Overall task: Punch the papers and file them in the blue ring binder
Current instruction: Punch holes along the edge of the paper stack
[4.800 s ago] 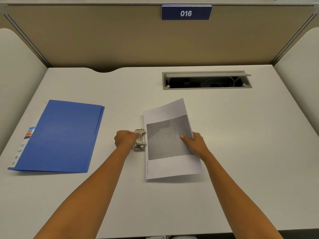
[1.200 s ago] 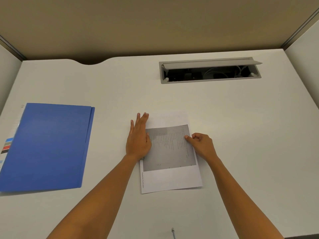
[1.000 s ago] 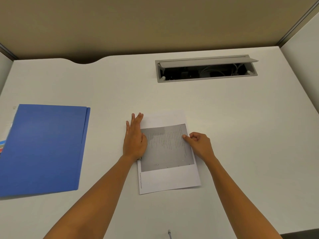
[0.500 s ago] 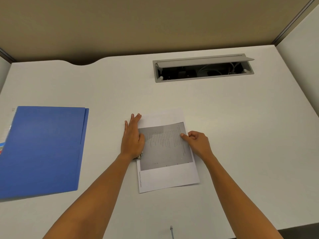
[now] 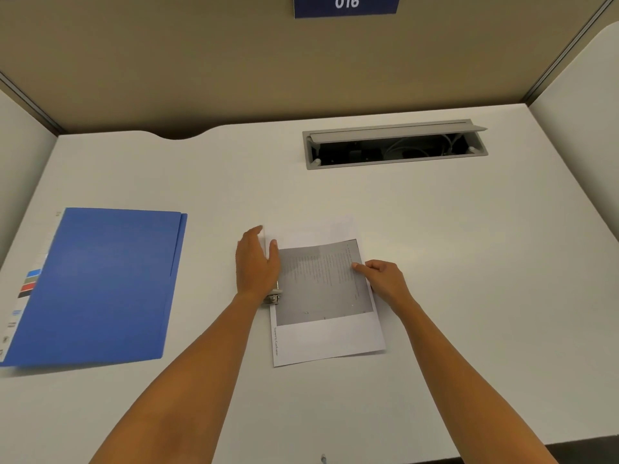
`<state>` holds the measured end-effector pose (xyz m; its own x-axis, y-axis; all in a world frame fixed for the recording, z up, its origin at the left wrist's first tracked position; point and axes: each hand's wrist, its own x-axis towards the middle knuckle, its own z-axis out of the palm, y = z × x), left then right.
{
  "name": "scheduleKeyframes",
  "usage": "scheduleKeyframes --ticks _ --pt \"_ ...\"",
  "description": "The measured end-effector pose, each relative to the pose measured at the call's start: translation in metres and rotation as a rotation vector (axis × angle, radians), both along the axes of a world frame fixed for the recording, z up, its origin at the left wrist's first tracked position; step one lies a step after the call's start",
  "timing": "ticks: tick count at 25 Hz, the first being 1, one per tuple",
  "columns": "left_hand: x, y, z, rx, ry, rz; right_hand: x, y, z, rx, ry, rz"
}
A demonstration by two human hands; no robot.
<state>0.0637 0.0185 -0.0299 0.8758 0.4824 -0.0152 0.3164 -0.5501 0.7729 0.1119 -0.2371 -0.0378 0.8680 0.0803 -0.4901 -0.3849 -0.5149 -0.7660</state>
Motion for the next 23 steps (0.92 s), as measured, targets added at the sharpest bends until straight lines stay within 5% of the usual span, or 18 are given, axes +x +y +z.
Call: scheduleKeyframes --ticks 3,6,10,18,23 --pt "-0.012 0.003 0.008 0.030 0.130 0.206 -0.003 -0.001 0.001 0.001 -0.003 -0.006" --pt "-0.025 0.006 0.007 -0.106 0.333 0.204 -0.005 0.000 0.002 -0.006 -0.011 -0.001" --pt "-0.037 0.004 0.006 -0.195 0.332 0.155 -0.008 0.000 0.007 0.007 -0.019 0.002" --pt "-0.051 0.025 0.036 -0.514 0.209 0.556 -0.008 0.002 0.010 -0.022 -0.038 0.022" --pt "-0.050 0.021 0.046 -0.643 0.168 0.553 -0.015 0.002 0.015 -0.127 -0.188 -0.071"
